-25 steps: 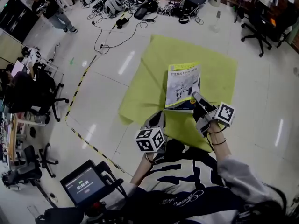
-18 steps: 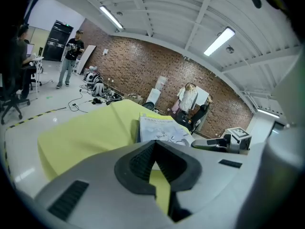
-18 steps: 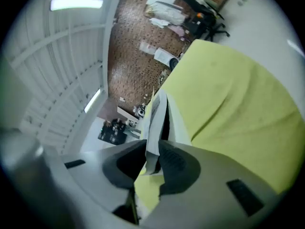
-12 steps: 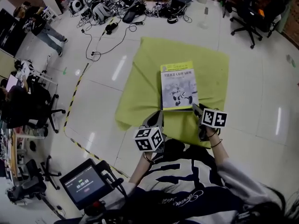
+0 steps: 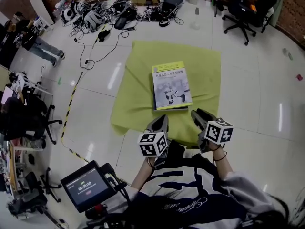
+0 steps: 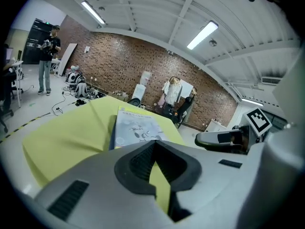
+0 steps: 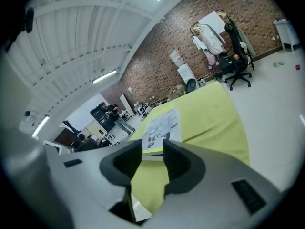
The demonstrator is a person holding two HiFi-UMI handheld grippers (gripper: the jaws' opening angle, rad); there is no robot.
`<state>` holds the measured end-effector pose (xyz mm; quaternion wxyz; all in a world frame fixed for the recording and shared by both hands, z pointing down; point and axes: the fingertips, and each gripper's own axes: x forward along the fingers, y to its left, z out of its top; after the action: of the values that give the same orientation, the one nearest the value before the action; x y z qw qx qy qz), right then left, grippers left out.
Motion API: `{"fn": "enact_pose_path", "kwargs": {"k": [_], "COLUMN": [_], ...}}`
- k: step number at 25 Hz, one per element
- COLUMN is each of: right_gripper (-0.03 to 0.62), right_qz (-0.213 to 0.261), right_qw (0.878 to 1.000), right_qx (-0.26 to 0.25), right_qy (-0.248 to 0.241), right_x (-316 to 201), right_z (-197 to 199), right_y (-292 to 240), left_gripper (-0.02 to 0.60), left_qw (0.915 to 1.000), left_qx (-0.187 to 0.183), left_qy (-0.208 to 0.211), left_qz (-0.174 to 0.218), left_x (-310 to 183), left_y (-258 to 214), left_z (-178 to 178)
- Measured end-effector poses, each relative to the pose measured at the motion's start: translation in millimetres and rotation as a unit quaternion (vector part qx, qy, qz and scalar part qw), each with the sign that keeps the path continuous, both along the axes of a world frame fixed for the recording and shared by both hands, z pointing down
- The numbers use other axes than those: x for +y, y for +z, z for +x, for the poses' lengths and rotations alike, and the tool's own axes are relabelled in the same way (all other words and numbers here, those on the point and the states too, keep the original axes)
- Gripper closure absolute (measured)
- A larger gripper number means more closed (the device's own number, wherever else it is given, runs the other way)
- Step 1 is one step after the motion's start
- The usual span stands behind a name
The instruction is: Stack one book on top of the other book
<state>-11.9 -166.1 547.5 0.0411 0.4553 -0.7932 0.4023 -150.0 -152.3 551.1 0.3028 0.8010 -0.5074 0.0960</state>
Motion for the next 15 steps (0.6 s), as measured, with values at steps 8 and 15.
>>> {"fn": "enact_pose_path", "kwargs": {"k": [8, 15], "right_gripper": [0.605, 0.605], "right_qz": [0.051, 0.070], "right_qw": [0.998, 0.995], "right_qx": [0.003, 0.003], "right_qy": [-0.029, -0.068], "right_x": [76.0, 167.3], "right_z": [18.4, 39.7], "right_y": [-29.4, -37.2], "left_gripper": [0.578, 0.578], "left_qw": [0.9995, 0.9983], "left_qx": [-0.010, -0.009], "left_qy": [-0.011, -0.051], "left_qz": [0.028, 0.027], "left_x": [65.4, 165.2], "left_y": [-23.7, -29.9], "left_z": [46.2, 78.3]}}
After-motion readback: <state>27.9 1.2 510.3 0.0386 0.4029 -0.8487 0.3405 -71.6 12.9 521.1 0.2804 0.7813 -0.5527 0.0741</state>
